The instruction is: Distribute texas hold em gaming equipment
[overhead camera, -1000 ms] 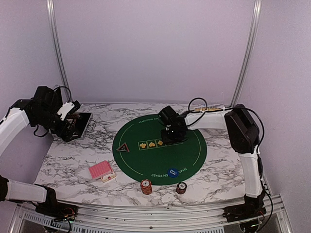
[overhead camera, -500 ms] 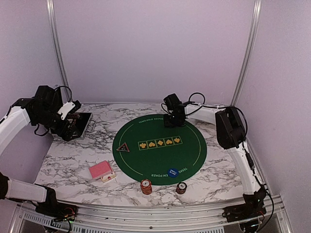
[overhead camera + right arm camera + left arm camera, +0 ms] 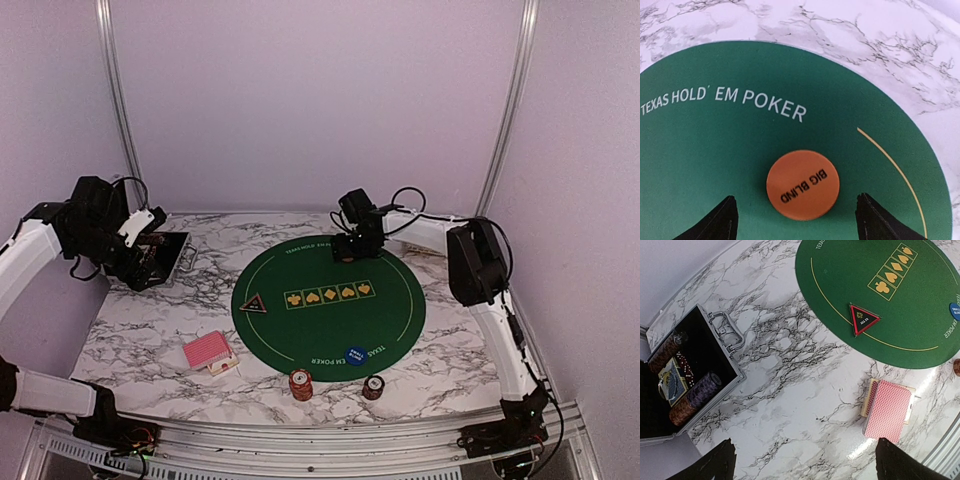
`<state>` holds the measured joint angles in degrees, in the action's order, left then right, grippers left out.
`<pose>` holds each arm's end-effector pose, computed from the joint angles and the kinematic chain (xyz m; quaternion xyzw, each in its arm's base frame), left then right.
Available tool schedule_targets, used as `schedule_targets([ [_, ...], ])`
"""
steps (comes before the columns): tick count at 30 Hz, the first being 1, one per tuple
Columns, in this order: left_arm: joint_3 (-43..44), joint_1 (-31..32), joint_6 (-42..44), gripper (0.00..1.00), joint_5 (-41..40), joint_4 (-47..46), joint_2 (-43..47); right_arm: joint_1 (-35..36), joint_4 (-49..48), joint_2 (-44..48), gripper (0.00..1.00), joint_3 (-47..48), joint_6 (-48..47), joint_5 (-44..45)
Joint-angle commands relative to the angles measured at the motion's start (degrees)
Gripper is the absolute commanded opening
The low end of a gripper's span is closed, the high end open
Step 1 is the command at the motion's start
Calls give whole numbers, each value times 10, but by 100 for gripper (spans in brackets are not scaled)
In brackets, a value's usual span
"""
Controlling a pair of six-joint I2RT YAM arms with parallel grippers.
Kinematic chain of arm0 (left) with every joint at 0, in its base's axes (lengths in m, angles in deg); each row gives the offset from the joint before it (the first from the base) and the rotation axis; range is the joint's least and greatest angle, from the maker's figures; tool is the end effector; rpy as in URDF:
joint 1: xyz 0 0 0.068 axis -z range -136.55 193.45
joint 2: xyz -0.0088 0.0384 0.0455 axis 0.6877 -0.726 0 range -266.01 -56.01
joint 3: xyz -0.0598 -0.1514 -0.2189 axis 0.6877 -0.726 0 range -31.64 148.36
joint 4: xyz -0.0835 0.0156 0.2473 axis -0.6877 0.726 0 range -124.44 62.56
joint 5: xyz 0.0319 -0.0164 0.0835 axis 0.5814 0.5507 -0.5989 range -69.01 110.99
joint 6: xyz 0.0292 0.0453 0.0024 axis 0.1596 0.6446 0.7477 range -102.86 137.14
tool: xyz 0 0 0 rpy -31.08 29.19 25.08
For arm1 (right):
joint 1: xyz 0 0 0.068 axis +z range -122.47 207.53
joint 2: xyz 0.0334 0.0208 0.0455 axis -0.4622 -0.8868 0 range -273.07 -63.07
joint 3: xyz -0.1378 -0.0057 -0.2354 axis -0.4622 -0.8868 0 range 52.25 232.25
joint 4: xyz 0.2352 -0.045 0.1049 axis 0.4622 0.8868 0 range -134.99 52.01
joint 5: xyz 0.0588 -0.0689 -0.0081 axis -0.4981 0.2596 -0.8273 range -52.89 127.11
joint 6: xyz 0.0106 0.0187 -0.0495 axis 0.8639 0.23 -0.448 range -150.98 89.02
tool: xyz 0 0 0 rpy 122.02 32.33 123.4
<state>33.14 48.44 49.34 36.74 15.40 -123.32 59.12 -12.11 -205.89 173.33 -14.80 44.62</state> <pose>0.2300 -0.0297 0.3204 0.3409 0.8746 -0.0509 0.3411 0.4653 0.2807 0.1488 -0.1077 0.9448 0.0657 0.3025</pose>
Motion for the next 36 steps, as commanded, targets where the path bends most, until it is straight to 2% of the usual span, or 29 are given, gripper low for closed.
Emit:
schedule_targets([
  [1,14,2,2,99,5,32,11,4,5,121,80,-47,-11,-8],
  [5,16,2,2,99,3,34,13,32,-10,221,82,-168,-17,-2],
  [11,12,2,1,99,3,34,16,112,-25,344,84,-370,-10,-21],
  [16,15,2,0,99,4,34,14,184,-15,399,78,-485,11,-22],
  [22,17,2,-5,99,5,34,15,226,1,418,72,-521,25,-23],
  [36,18,2,-10,99,3,35,26,250,11,382,62,-523,12,-48],
])
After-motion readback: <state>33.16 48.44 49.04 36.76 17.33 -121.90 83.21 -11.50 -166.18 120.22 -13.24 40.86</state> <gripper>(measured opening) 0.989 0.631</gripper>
